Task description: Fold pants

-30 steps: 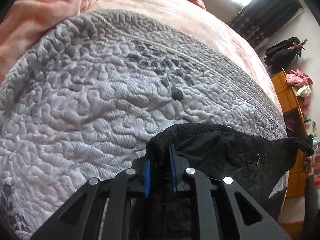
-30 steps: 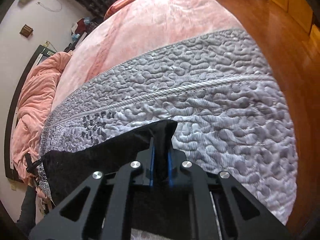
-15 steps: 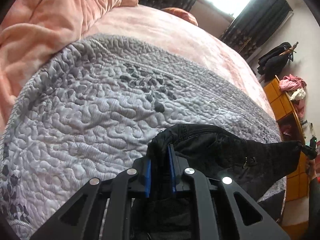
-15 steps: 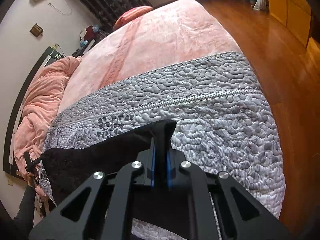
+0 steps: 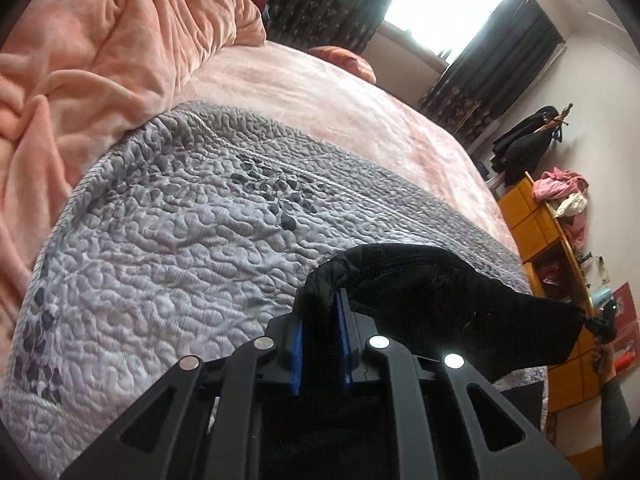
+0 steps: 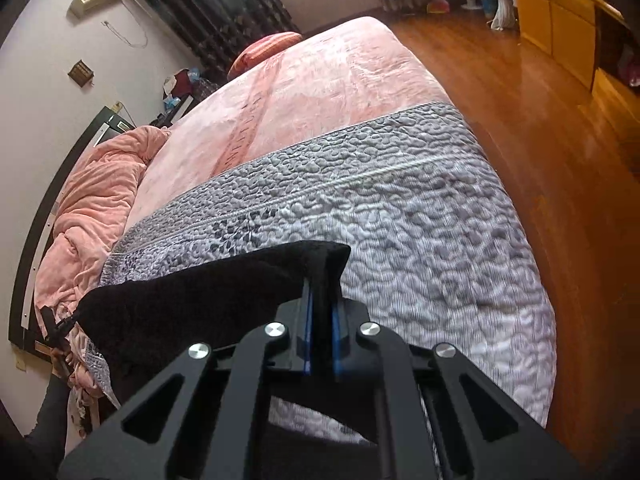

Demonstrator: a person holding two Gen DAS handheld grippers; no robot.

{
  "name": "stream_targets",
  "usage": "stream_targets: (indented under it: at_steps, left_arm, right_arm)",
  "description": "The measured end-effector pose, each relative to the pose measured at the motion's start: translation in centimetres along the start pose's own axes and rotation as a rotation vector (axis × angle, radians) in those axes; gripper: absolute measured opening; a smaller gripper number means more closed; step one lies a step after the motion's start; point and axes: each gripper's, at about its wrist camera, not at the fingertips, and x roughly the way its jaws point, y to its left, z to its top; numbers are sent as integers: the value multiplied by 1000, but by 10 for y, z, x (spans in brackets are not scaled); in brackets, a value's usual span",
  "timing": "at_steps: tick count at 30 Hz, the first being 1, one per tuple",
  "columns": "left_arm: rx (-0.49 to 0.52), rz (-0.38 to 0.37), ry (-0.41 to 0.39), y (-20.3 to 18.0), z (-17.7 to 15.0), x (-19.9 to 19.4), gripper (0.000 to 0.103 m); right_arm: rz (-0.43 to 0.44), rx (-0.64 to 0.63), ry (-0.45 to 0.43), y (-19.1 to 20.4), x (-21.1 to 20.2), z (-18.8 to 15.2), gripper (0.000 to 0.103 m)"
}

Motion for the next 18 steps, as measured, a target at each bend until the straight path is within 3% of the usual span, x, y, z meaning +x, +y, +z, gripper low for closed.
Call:
stream_targets:
  at_steps: [18]
  left_arm:
    - [-105,-55,-64,18,-73,-68,14]
  right_arm:
    - [-13,47,-56,-5,-65,-115,5]
